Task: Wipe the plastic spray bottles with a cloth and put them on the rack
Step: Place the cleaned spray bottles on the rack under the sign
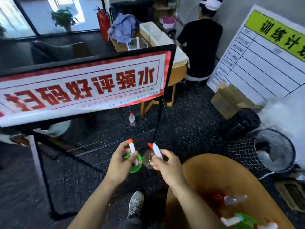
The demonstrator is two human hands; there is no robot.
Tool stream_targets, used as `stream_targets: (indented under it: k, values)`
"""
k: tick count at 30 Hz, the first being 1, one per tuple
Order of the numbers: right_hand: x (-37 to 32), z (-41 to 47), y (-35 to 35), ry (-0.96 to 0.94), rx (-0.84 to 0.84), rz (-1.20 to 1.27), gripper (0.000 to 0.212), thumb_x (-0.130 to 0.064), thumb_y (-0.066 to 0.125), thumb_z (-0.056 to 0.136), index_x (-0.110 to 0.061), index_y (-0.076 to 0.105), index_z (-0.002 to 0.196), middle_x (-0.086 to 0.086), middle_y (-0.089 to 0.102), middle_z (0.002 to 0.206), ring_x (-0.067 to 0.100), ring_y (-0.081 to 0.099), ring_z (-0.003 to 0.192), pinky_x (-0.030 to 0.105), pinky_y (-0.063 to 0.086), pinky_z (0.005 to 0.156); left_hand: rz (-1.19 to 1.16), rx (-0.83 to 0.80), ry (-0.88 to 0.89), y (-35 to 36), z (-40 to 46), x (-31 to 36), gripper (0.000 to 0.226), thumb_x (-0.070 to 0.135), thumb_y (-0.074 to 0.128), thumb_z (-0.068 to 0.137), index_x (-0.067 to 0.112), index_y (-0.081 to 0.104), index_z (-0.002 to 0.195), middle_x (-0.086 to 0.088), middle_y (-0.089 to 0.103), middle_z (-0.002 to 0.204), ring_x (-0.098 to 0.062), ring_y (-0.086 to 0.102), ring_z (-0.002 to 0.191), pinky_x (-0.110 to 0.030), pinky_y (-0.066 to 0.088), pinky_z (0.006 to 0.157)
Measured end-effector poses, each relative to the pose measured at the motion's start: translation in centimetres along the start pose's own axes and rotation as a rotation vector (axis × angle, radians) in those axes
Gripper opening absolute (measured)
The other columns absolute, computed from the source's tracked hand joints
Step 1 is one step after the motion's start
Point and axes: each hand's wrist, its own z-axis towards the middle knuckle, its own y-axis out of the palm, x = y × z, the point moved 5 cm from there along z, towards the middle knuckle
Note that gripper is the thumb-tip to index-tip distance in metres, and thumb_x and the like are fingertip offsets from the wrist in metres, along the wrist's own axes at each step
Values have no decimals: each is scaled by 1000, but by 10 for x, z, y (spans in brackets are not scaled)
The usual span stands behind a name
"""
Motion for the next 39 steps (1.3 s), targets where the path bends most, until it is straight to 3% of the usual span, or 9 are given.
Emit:
stream_targets:
  k: [5, 9, 11, 14, 19, 26, 31, 36, 39]
  values:
    - [2, 72, 23, 72, 36, -20, 10, -9, 67, 100, -11, 71, 109, 17, 77, 98, 19, 77, 87, 24, 61, 73, -66, -22, -70, -2, 69, -13, 42, 2, 61, 105, 12, 48, 143, -2, 70, 79, -45, 75, 88, -63, 59, 94]
    - [5, 121, 27, 113, 79, -53, 10, -11, 67, 100, -21, 70, 101, 10, 77, 97, 28, 76, 95, 42, 63, 88, -78, -62, -128, 9, 110, -16, 39, -1, 58, 106, 14, 46, 140, -9, 65, 99, -10, 77, 73, -29, 65, 72]
    - [8, 141, 27, 143, 94, -77, 14, -11, 68, 99, -25, 69, 98, 2, 77, 92, 33, 74, 96, 51, 60, 93, -63, -93, -146, 15, 126, -18, 40, 1, 58, 106, 13, 46, 143, -8, 66, 105, -3, 76, 74, -26, 64, 72]
    - [10, 164, 29, 178, 116, -93, 12, -8, 67, 99, -20, 70, 99, 1, 75, 88, 32, 76, 94, 53, 60, 91, -68, -102, -170, 22, 144, -21, 42, 3, 58, 107, 18, 46, 143, -13, 66, 112, -10, 77, 81, -29, 65, 75]
    - [13, 189, 32, 179, 163, -117, 9, -10, 66, 99, -19, 69, 101, 4, 74, 91, 23, 76, 90, 46, 63, 89, -61, -112, -223, 30, 163, -28, 45, 4, 59, 107, 21, 45, 146, -23, 63, 122, -43, 75, 102, -56, 63, 91]
    - [17, 204, 34, 195, 146, -153, 8, -9, 60, 103, -14, 67, 103, -2, 73, 88, 25, 77, 93, 43, 64, 87, -84, -161, -252, 32, 167, -42, 46, 3, 58, 107, 17, 42, 147, -25, 58, 126, -34, 77, 100, -57, 62, 96]
    - [21, 207, 40, 177, 144, -209, 17, -13, 61, 103, -8, 67, 119, 11, 71, 112, 14, 77, 90, 39, 65, 82, -105, -184, -187, 31, 166, -42, 41, 1, 57, 107, 21, 44, 139, -15, 63, 117, -24, 79, 93, -41, 64, 89]
    - [19, 213, 42, 151, 143, -253, 24, -12, 58, 105, -5, 64, 128, 12, 62, 124, 9, 74, 89, 18, 60, 67, -124, -189, -174, 30, 164, -42, 43, -1, 57, 106, 16, 45, 143, -15, 62, 118, -23, 79, 96, -39, 64, 92]
    - [20, 212, 45, 154, 163, -307, 25, -14, 57, 106, -5, 63, 128, 9, 60, 129, 6, 73, 88, 18, 56, 65, -101, -170, -157, 28, 166, -43, 41, 1, 59, 106, 16, 46, 142, -15, 63, 117, -19, 79, 96, -36, 64, 92]
